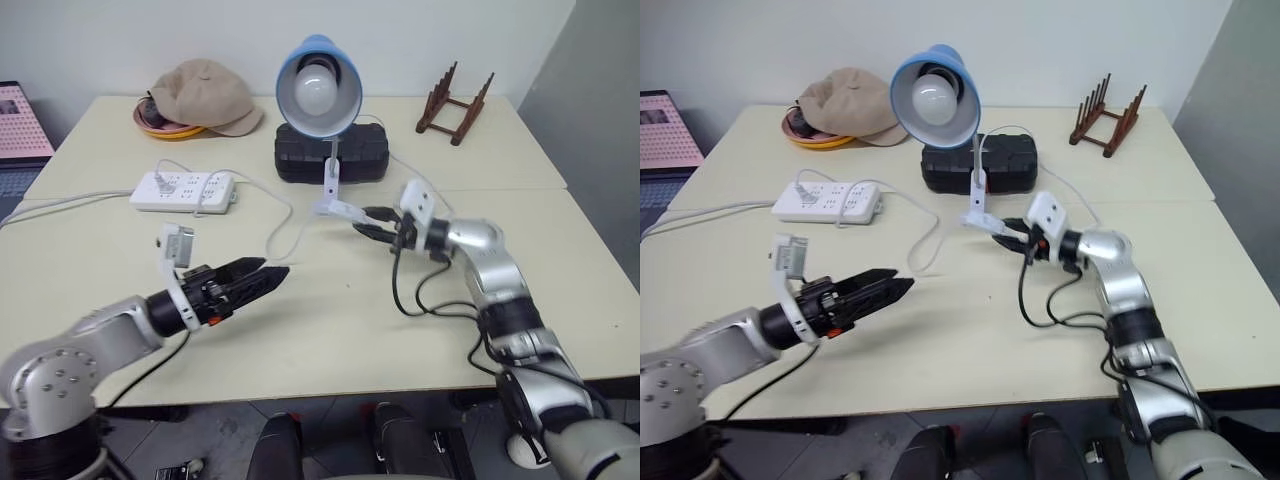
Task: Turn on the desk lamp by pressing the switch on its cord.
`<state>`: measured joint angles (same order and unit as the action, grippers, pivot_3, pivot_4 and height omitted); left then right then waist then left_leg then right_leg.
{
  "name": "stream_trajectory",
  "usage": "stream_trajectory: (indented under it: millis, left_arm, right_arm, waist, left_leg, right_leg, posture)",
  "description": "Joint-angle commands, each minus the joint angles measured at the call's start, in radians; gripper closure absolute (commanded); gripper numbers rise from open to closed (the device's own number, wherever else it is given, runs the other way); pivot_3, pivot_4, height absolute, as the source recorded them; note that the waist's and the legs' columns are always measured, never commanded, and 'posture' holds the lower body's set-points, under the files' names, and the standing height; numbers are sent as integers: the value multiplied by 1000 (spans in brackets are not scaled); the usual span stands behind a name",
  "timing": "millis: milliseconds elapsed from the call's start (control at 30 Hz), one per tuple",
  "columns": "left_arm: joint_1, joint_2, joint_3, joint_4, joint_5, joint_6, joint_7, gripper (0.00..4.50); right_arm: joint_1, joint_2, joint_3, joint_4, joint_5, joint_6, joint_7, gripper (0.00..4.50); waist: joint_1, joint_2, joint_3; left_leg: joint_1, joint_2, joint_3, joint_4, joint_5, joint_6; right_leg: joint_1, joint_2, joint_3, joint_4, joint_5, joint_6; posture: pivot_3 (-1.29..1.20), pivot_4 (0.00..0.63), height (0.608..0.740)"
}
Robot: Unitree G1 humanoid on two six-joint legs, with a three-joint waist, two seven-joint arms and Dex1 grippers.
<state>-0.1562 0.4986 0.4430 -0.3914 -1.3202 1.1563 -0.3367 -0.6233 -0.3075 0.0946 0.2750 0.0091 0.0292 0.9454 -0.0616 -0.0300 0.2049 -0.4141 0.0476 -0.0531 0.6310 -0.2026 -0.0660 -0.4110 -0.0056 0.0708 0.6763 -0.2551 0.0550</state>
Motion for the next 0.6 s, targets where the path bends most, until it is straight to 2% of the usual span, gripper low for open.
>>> stream_trajectory:
  millis: [33,133,200,600]
  left_arm:
    - [-43,-59,-42,18,-90,-33,86,0]
    - [-81,-109,-86,64,-118,-50,103,0]
    - [-99,-113,-123,89,-90,-49,88,0]
    - [-181,-129,-206,174,-79,-73,14,0]
  right_arm:
    - [28,-6,1,-181,-9,-15,-82,3423]
    - [78,-19,26,-239,-47,-82,-123,3423]
    - [99,-18,30,-279,-42,-88,-141,3423]
    - [180,-80,95,-393,-33,-176,-129,3423]
  waist:
    - [1,0,0]
    - [4,-1,-1]
    - [5,-3,-2]
    - [6,-3,-2]
  left_leg:
    - [1,0,1,0,0,0]
    - [6,-1,1,0,3,-2]
    - [11,-1,1,0,3,-2]
    - [10,-1,2,-3,3,-2]
  right_leg:
    - [0,0,1,0,0,0]
    - [4,0,2,2,0,-1]
    - [8,0,2,2,-4,-6]
    - [6,0,2,1,-3,-4]
  posture:
    - [0,150,740]
    - [0,150,740]
    - [0,150,740]
    - [0,150,740]
